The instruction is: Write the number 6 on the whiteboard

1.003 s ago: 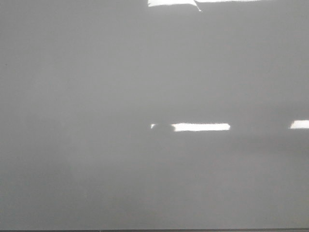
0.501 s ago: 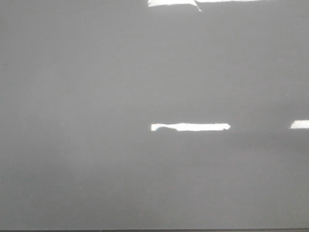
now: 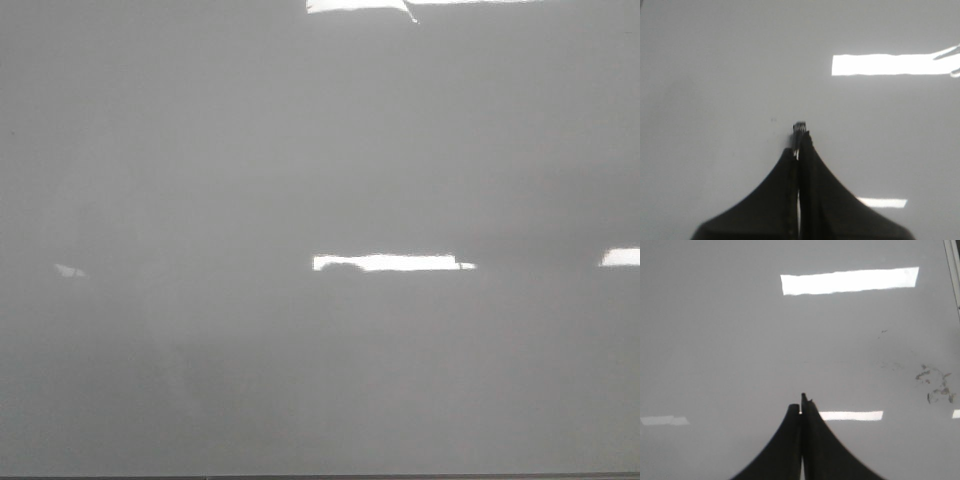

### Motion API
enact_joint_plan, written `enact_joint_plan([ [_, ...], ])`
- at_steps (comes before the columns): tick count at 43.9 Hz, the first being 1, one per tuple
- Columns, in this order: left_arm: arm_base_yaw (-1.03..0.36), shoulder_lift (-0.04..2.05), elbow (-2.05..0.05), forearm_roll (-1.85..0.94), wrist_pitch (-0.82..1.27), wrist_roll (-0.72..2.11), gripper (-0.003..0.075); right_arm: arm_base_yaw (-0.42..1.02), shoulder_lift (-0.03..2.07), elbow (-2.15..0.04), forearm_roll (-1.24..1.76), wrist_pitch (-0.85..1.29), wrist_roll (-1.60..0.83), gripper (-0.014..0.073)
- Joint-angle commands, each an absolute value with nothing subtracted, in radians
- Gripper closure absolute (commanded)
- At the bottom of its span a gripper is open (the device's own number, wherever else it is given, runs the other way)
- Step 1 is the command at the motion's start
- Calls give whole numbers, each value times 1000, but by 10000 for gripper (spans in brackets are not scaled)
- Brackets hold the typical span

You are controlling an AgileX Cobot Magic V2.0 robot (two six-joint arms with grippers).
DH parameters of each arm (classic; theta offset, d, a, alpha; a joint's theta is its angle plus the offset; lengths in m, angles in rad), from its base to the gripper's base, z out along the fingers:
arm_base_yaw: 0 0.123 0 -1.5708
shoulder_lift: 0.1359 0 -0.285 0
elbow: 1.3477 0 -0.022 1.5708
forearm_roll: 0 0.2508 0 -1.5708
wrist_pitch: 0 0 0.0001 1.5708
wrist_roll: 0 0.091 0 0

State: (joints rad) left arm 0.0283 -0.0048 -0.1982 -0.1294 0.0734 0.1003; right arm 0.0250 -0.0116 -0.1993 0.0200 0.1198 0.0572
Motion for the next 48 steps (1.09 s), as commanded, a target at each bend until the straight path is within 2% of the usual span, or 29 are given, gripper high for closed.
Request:
enact_joint_plan([
  [1, 25, 23, -354, -124, 108, 101, 741, 20, 12, -329, 22, 178, 45, 713],
  [13, 25, 193, -651, -54, 351, 103, 741, 20, 223, -601, 22, 411, 45, 713],
  [21, 25, 321, -766, -54, 516, 103, 741, 20, 383, -739, 22, 539, 45, 713],
  [44, 25, 464, -708, -57, 580, 103, 741, 20, 669, -765, 22, 583, 30, 711],
  [46, 25, 468, -705, -57, 580, 103, 738, 20, 685, -765, 22, 587, 12, 699],
  [48, 25, 475, -705, -57, 580, 103, 726, 20, 701, -765, 22, 591, 0, 651],
])
